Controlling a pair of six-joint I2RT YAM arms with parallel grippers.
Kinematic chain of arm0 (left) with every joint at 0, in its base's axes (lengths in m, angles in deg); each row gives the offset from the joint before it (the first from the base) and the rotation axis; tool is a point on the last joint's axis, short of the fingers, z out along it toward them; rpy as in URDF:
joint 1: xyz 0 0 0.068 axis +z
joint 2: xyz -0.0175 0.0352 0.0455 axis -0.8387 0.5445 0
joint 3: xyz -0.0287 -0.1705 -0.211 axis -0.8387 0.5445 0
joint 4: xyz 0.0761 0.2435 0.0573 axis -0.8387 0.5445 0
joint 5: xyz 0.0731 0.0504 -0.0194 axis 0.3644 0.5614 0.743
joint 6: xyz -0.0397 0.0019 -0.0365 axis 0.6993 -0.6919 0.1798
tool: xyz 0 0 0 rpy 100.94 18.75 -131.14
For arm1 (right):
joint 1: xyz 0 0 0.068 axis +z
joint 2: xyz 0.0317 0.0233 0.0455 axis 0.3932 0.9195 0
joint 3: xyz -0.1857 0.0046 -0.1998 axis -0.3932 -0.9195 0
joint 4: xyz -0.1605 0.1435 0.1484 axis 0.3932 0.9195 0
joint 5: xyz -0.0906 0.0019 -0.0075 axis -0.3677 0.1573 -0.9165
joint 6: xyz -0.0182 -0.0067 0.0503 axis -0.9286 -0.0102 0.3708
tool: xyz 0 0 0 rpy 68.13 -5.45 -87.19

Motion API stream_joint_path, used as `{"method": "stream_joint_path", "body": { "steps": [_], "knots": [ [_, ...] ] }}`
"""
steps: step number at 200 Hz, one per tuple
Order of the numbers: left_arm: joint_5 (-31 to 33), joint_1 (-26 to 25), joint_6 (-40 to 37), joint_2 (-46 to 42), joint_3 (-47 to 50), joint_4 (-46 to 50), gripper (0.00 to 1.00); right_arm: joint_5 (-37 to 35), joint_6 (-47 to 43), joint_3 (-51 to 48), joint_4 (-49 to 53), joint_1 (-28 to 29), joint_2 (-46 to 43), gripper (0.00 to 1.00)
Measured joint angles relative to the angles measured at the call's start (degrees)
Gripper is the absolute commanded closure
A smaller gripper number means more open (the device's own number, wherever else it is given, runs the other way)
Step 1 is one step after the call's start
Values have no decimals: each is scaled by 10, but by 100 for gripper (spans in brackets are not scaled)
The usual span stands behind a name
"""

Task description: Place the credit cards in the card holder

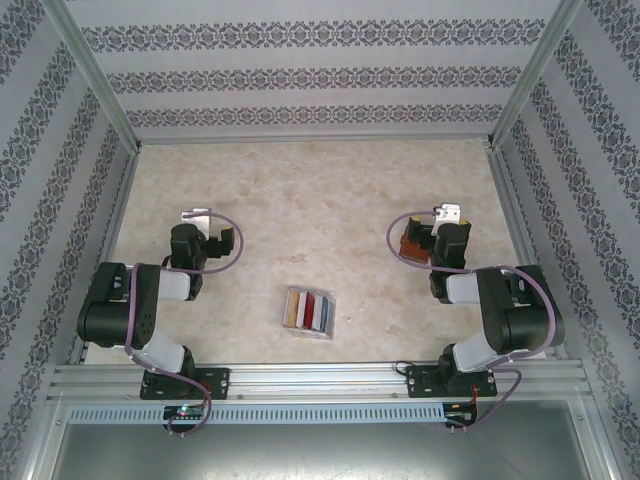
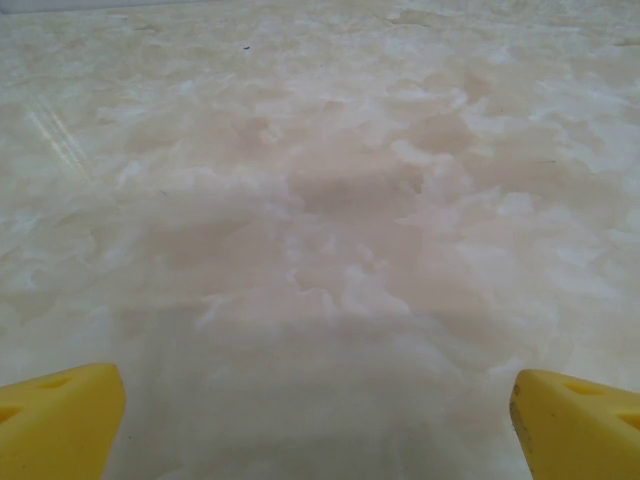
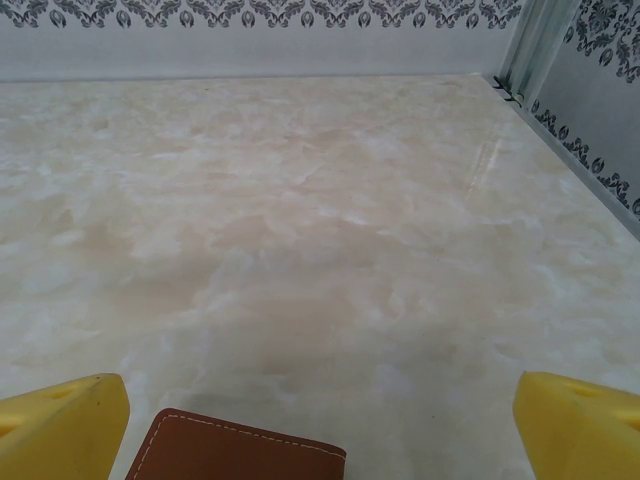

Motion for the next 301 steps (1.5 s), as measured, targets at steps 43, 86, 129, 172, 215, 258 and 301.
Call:
{"method": "stream_joint_path", "body": {
  "steps": [43,86,129,172,215,258,301],
  "knots": [
    [-18,0,14,-101,-76,189,0,-35,-1,12,83,18,-84,2],
    [-97,0,121,-213,-222,374,1,-59,74,155,305,47,-178,2],
    [-141,15,280,-241,-254,579,1,87,156,172,463,67,-249,2],
    [-312,9,342,-310,-188,652,0,251,-2,167,583,272,-266,2],
    [-379,-12,318,-307,-188,756,0,274,-219,165,629,497,-230,2],
    [-389,-12,287,-260,-190,801,0,220,-308,196,643,581,-109,2],
    [-397,-12,261,-205,-209,823,0,158,-319,207,615,595,-55,2]
  ]
}}
